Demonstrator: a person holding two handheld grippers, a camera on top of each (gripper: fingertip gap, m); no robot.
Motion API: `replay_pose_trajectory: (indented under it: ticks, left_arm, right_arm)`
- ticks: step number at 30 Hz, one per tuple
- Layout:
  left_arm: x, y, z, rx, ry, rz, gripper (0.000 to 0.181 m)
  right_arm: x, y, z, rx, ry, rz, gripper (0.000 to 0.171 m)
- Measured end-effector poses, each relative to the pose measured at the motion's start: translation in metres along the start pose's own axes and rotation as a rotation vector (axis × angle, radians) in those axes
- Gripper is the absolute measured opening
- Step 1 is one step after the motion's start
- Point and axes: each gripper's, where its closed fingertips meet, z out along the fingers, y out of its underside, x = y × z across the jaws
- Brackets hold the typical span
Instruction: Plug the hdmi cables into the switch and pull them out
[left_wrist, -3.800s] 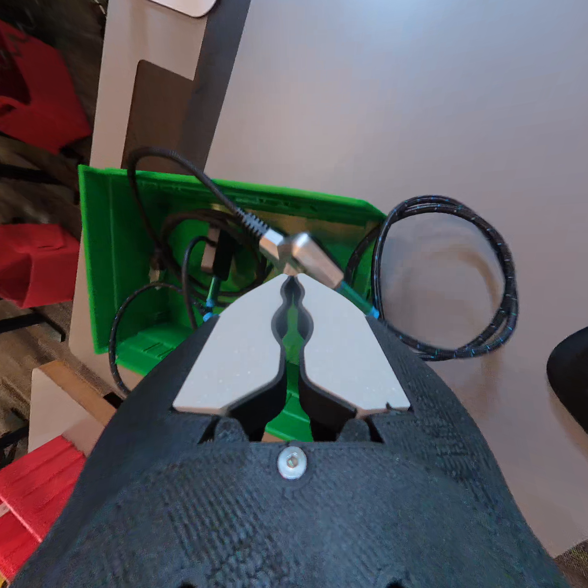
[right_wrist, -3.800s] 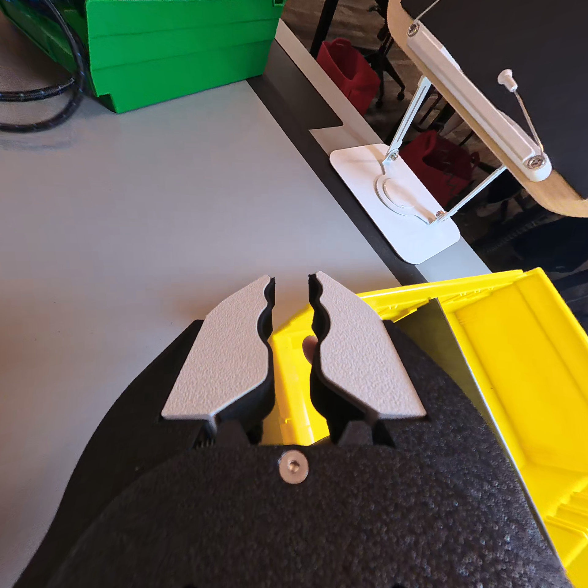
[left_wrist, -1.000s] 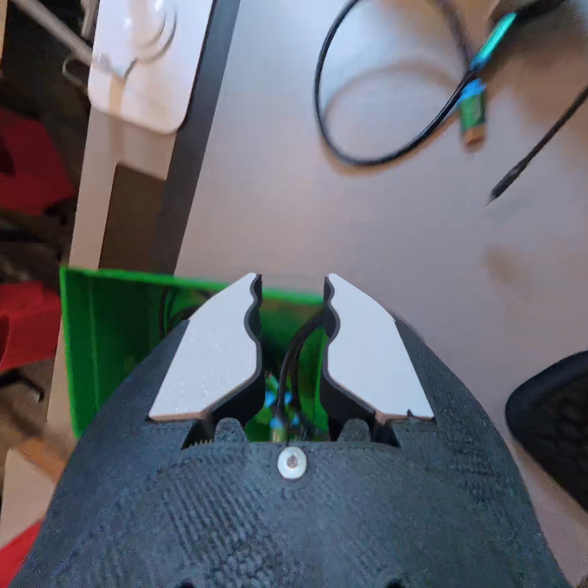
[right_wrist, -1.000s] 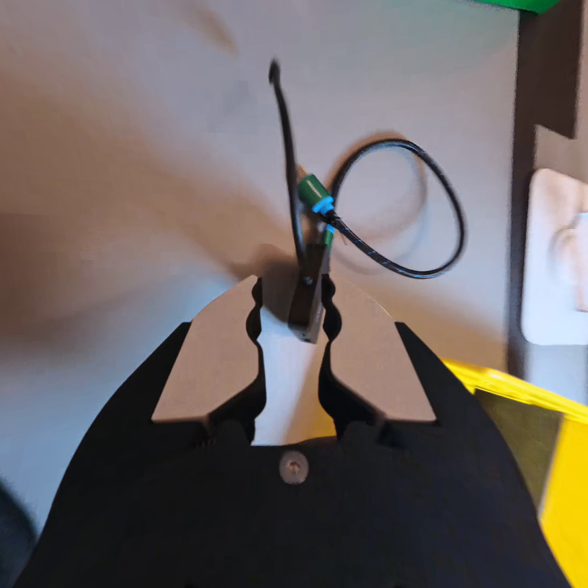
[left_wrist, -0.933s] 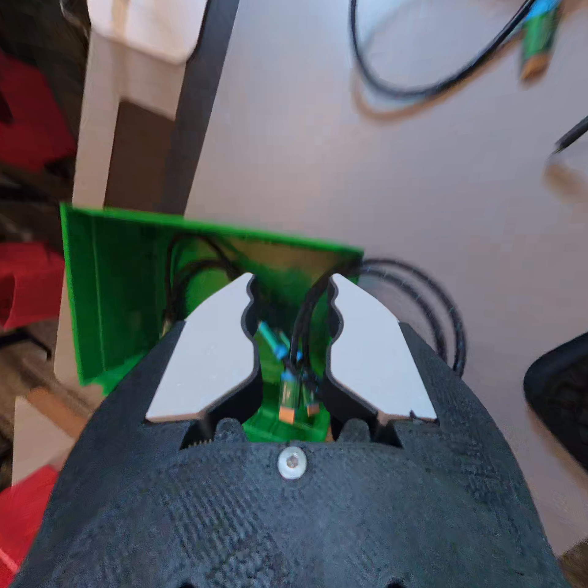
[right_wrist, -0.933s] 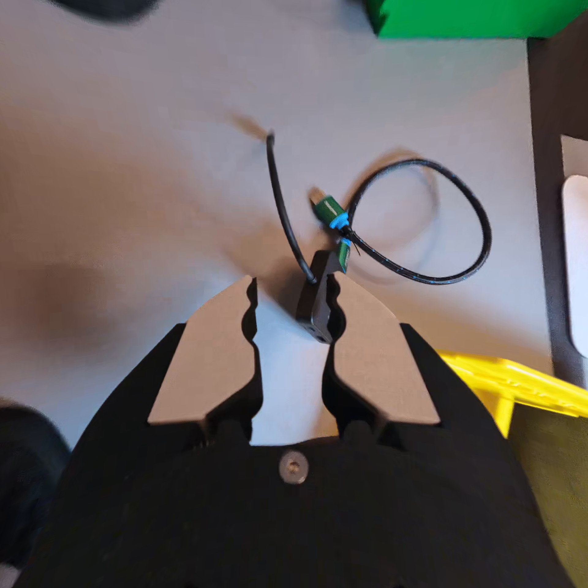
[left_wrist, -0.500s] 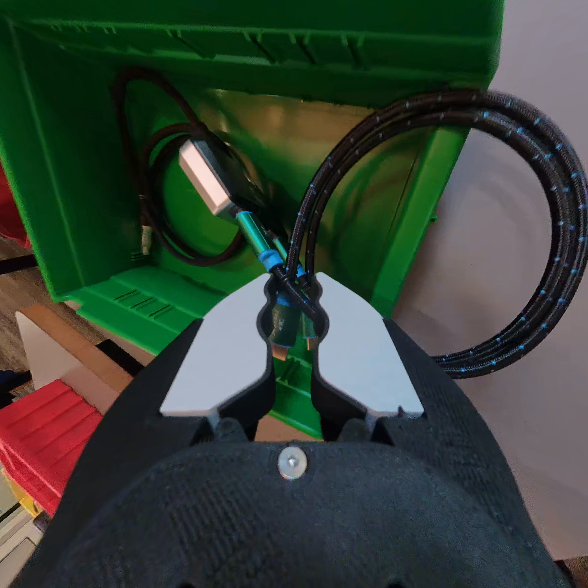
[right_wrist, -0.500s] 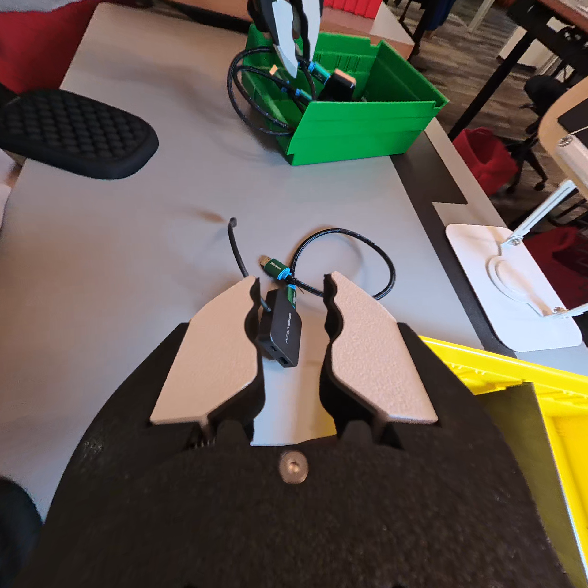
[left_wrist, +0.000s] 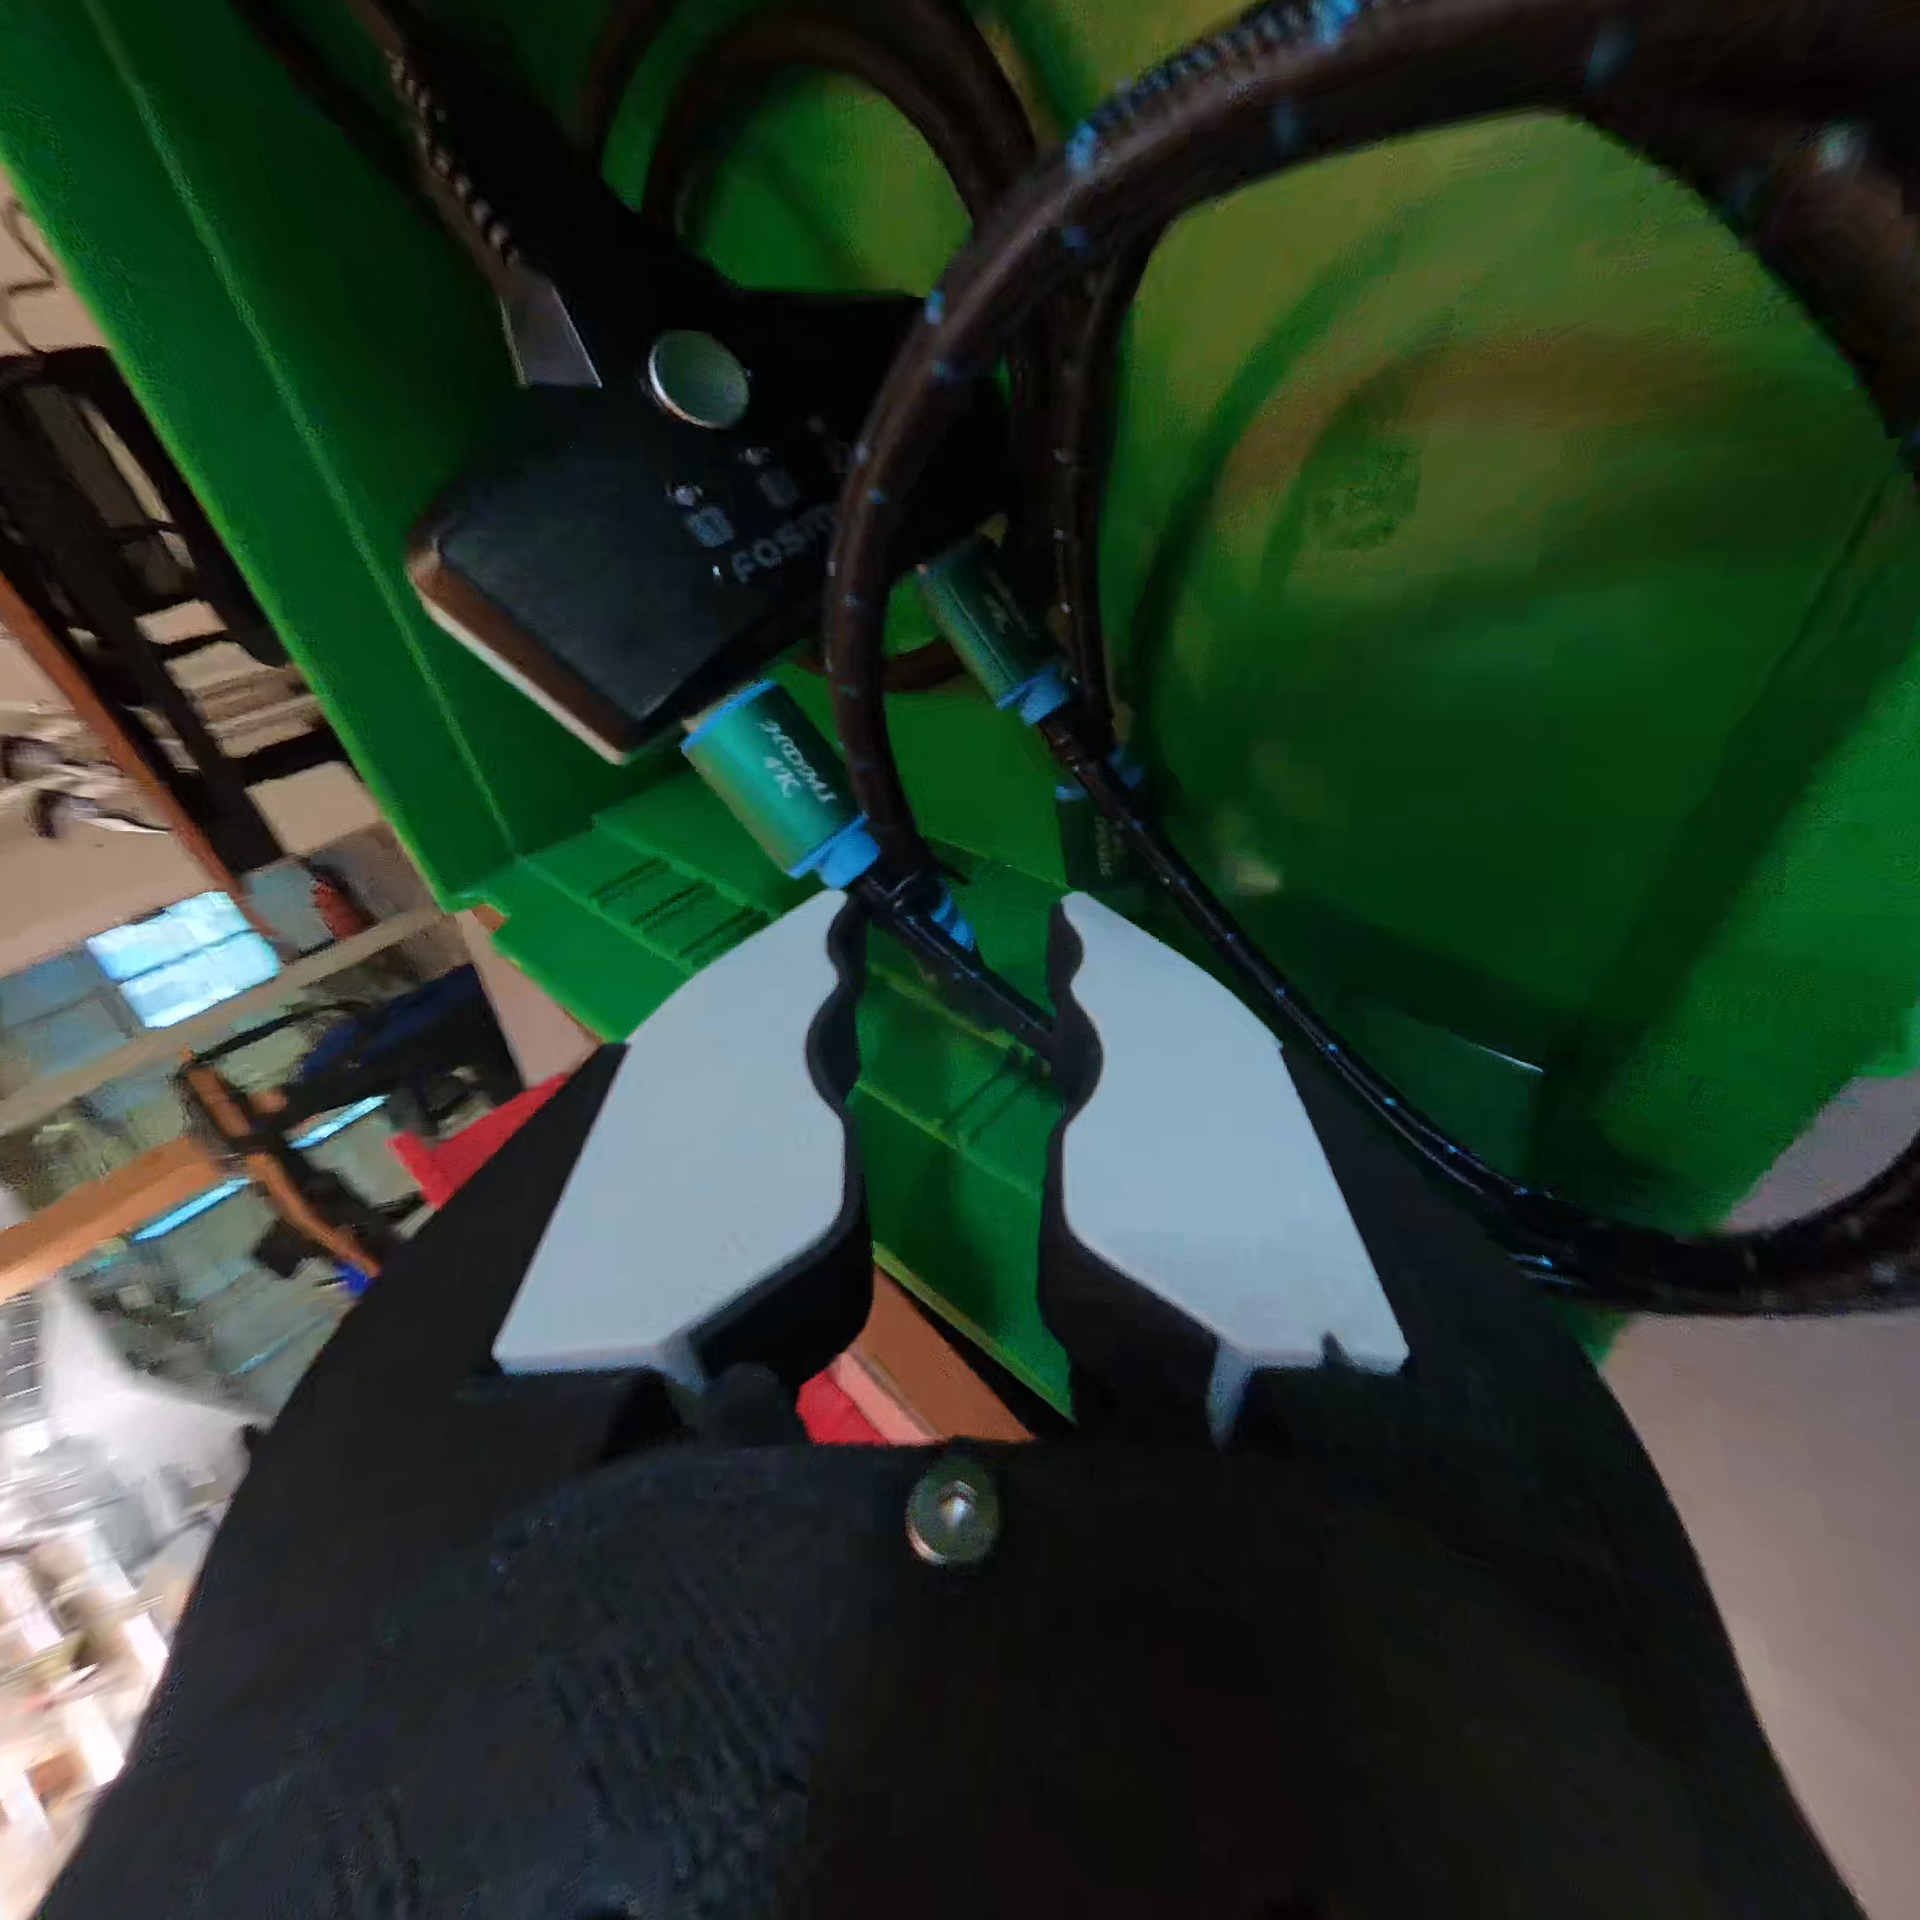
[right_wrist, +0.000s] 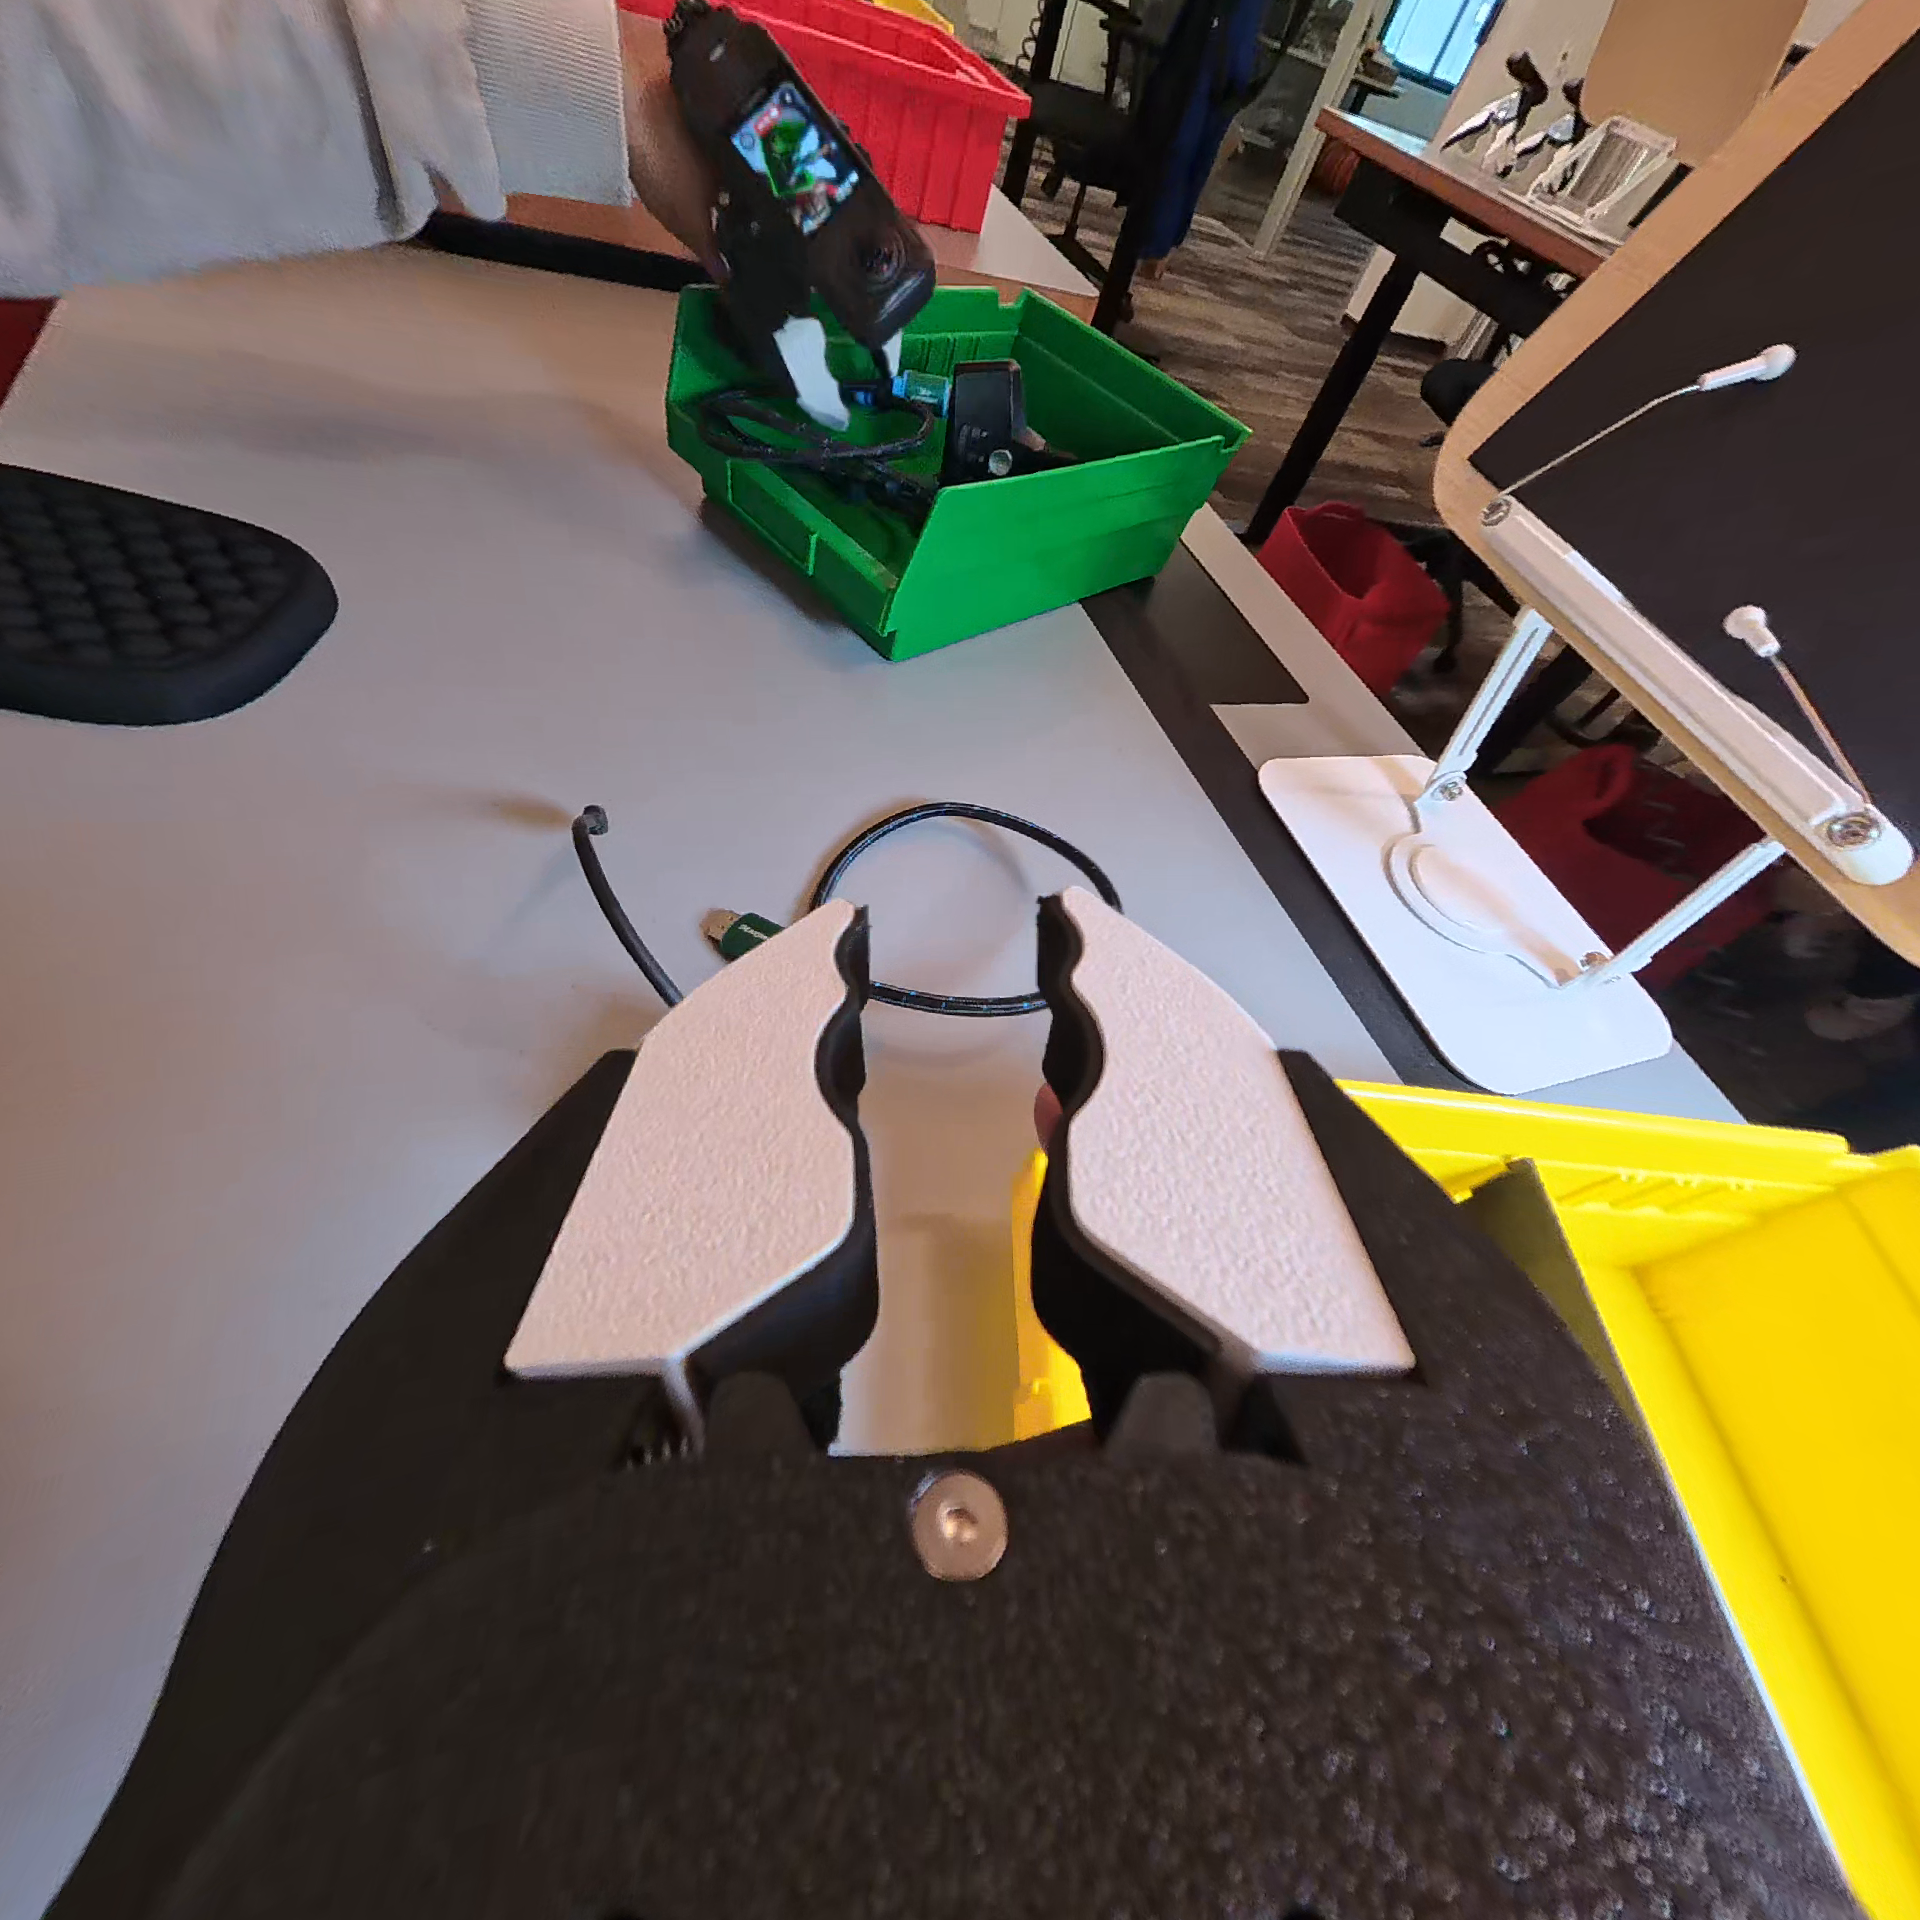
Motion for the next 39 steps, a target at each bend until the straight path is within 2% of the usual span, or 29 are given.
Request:
replay_pose_trajectory:
  ticks: [2, 5, 9, 12, 15, 19, 22, 23, 24, 25, 26, 28, 33, 36, 39]
  left_arm:
    - [-0.009, -0.008, -0.013, 0.064, 0.027, -0.087, 0.034]
    - [-0.038, -0.022, -0.052, 0.212, 0.015, -0.204, 0.04]
    - [-0.064, -0.08, -0.143, 0.641, 0.033, -0.402, 0.046]
    - [-0.038, -0.138, -0.213, 0.954, 0.12, -0.404, 0.051]
    - [-0.003, -0.188, -0.261, 1.139, 0.152, -0.322, 0.053]
    - [0.008, -0.236, -0.316, 1.369, 0.194, -0.332, 0.053]
    - [0.011, -0.248, -0.342, 1.556, 0.259, -0.401, 0.052]
    - [0.013, -0.251, -0.344, 1.608, 0.29, -0.41, 0.045]
    - [0.016, -0.254, -0.339, 1.593, 0.332, -0.411, 0.047]
    - [0.018, -0.255, -0.328, 1.546, 0.348, -0.414, 0.051]
    - [0.018, -0.253, -0.32, 1.525, 0.336, -0.424, 0.051]
    - [0.019, -0.245, -0.319, 1.536, 0.338, -0.426, 0.05]
    - [0.007, -0.219, -0.334, 1.618, 0.341, -0.443, 0.045]
    - [0.004, -0.206, -0.345, 1.69, 0.377, -0.452, 0.04]
    - [0.01, -0.193, -0.363, 1.821, 0.489, -0.408, 0.029]
  right_arm:
    - [0.005, 0.0, 0.001, 0.012, 0.012, 0.019, 0.031]
    - [0.01, 0.002, 0.004, 0.014, 0.038, 0.023, 0.031]
    - [0.011, 0.011, 0.012, -0.05, 0.062, -0.02, 0.031]
    - [-0.006, 0.029, 0.023, -0.173, -0.011, -0.062, 0.033]
    - [-0.033, 0.055, 0.033, -0.353, -0.116, -0.114, 0.049]
    - [-0.055, 0.085, 0.044, -0.553, -0.192, -0.186, 0.059]
    - [-0.058, 0.114, 0.06, -0.702, -0.167, -0.309, 0.059]
    - [-0.051, 0.121, 0.067, -0.74, -0.113, -0.378, 0.052]
    - [-0.043, 0.124, 0.073, -0.752, -0.06, -0.449, 0.041]
    - [-0.038, 0.12, 0.08, -0.722, -0.02, -0.506, 0.022]
    - [-0.037, 0.111, 0.085, -0.663, 0.001, -0.534, 0.015]
    - [-0.044, 0.095, 0.09, -0.56, -0.024, -0.493, 0.014]
    - [-0.032, 0.031, 0.08, -0.229, 0.068, -0.361, 0.014]
    - [-0.019, -0.02, 0.055, 0.035, 0.115, -0.217, 0.015]
    - [-0.005, -0.066, 0.016, 0.296, 0.144, -0.084, 0.015]
